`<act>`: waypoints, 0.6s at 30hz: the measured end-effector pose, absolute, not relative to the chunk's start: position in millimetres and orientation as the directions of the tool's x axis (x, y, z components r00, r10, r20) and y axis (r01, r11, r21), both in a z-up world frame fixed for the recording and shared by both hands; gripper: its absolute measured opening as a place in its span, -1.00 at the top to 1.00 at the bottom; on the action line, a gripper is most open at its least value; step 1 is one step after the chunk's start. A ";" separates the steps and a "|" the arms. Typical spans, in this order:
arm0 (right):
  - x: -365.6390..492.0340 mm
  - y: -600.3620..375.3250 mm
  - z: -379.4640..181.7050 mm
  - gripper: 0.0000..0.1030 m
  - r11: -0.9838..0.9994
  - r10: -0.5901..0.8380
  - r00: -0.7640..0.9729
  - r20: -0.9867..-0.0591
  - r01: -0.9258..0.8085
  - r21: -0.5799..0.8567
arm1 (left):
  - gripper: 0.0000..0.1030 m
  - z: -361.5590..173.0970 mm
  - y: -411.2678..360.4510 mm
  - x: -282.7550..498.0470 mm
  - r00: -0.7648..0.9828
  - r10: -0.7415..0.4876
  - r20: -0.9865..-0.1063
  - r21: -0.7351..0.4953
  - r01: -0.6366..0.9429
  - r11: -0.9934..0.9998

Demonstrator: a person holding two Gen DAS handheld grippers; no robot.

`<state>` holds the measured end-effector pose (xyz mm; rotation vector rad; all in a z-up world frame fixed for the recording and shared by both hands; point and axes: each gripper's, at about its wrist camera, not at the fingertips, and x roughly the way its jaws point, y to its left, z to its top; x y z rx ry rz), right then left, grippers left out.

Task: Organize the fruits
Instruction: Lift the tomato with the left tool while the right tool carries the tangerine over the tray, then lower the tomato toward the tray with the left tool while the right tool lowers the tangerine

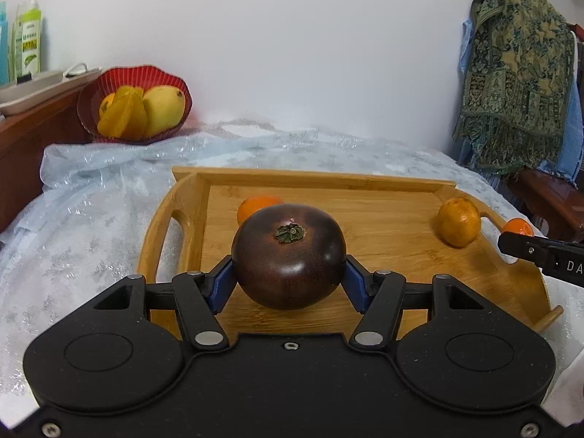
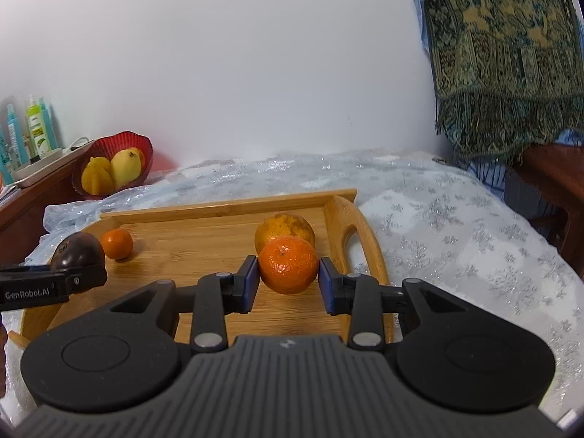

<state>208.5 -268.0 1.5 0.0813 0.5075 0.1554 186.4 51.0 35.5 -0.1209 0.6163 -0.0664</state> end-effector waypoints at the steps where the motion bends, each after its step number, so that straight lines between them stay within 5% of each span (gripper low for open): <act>1: 210.0 -267.6 0.7 0.23 0.986 0.164 0.861 -0.482 -0.123 0.116 | -0.14 33.8 51.4 187.6 0.810 -0.100 -0.578 -0.136 0.025 0.990; 18: 224.4 -257.0 -8.5 0.23 0.992 0.126 0.849 -0.513 -0.107 0.065 | -0.14 27.6 55.4 198.0 0.795 -0.088 -0.600 -0.137 0.006 0.991</act>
